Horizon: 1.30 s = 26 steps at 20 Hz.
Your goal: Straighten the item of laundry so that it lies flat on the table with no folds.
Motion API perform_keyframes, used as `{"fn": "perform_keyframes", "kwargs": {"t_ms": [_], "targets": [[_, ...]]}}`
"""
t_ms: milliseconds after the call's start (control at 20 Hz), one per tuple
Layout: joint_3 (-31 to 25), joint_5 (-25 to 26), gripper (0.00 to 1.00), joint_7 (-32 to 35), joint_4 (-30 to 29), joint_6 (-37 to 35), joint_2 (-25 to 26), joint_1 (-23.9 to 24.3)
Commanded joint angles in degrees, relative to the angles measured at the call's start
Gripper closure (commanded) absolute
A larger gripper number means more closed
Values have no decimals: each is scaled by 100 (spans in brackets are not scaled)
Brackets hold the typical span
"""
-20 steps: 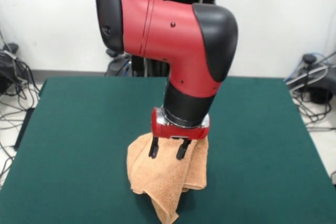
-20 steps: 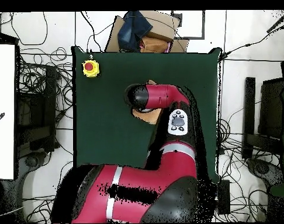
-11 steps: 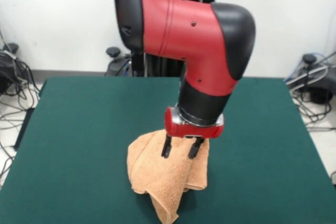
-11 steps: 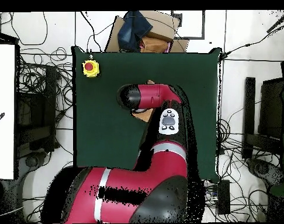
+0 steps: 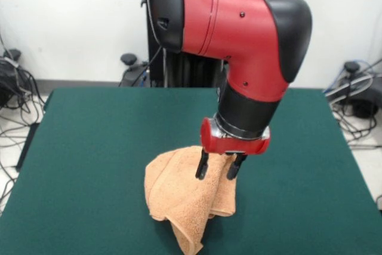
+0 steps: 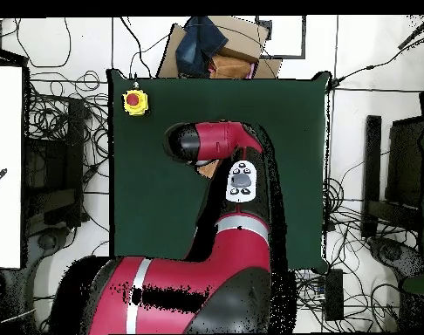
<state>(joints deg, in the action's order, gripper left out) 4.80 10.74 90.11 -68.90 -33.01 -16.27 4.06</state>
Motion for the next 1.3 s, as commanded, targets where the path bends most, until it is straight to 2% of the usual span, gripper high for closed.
{"fn": "perform_keyframes", "kwargs": {"t_ms": [50,250,400,650,800,1100,1300], "targets": [[-42,295,0,398,-148,-23,181,98],[45,360,0,406,-193,-14,177,82],[2,427,0,400,-211,287,276,129],[456,599,0,752,42,228,528,-224],[493,610,0,798,140,282,664,-291],[438,631,0,538,407,12,909,-263],[434,543,0,485,297,-206,757,-287]]}}
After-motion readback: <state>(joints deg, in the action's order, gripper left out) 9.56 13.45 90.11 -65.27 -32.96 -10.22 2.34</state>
